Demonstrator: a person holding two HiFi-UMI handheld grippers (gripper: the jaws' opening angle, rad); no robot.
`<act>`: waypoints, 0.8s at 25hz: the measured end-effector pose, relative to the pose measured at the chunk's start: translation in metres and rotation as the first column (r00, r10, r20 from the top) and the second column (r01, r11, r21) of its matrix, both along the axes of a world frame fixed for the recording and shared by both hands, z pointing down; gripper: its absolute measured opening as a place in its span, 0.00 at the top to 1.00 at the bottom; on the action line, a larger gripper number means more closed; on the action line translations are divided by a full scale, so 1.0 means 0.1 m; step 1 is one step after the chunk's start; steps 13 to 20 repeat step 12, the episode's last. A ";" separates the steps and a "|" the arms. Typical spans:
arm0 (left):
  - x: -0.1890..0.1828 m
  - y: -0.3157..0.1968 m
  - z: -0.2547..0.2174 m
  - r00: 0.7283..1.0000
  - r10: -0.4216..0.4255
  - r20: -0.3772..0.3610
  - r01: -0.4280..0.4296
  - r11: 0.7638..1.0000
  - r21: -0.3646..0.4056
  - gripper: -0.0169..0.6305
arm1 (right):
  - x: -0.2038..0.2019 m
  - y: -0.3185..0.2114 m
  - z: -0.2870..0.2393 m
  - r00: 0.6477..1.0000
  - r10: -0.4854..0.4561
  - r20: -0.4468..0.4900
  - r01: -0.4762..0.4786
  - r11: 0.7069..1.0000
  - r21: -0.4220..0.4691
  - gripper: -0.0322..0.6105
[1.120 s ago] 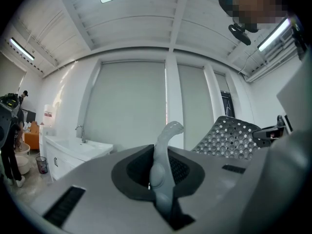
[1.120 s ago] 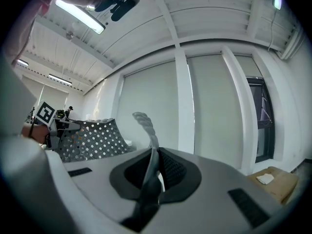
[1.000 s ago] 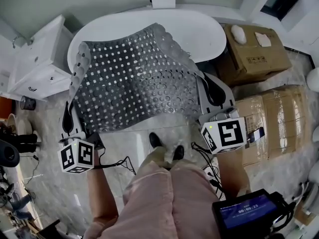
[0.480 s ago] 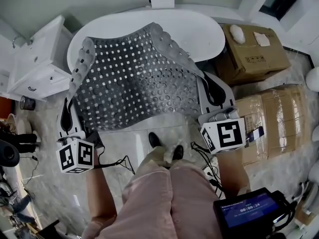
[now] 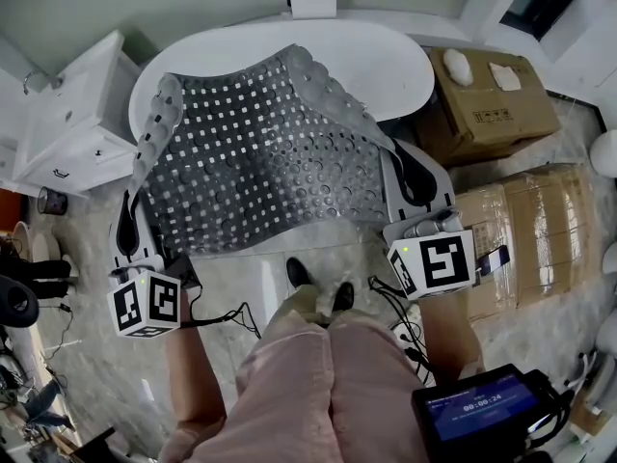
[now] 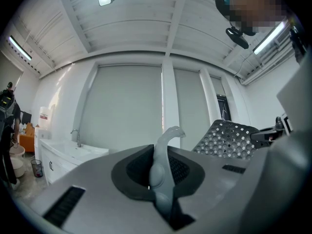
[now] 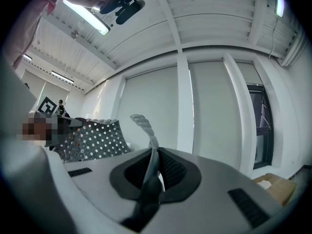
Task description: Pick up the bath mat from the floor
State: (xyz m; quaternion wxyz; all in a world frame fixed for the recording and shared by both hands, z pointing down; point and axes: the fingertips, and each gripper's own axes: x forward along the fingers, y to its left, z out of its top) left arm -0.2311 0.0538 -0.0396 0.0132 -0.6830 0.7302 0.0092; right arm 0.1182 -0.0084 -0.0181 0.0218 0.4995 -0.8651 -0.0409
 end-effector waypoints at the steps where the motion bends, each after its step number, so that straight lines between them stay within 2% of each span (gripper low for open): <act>1: 0.00 -0.01 -0.01 1.000 0.001 0.000 -0.001 1.000 0.000 0.91 | -0.01 0.00 -0.01 1.000 0.001 -0.001 -0.001 1.000 0.000 0.91; 20: 0.04 0.00 -0.02 1.000 0.007 -0.001 -0.007 1.000 0.006 0.91 | 0.05 0.02 -0.03 1.000 0.009 0.001 -0.009 1.000 0.010 0.91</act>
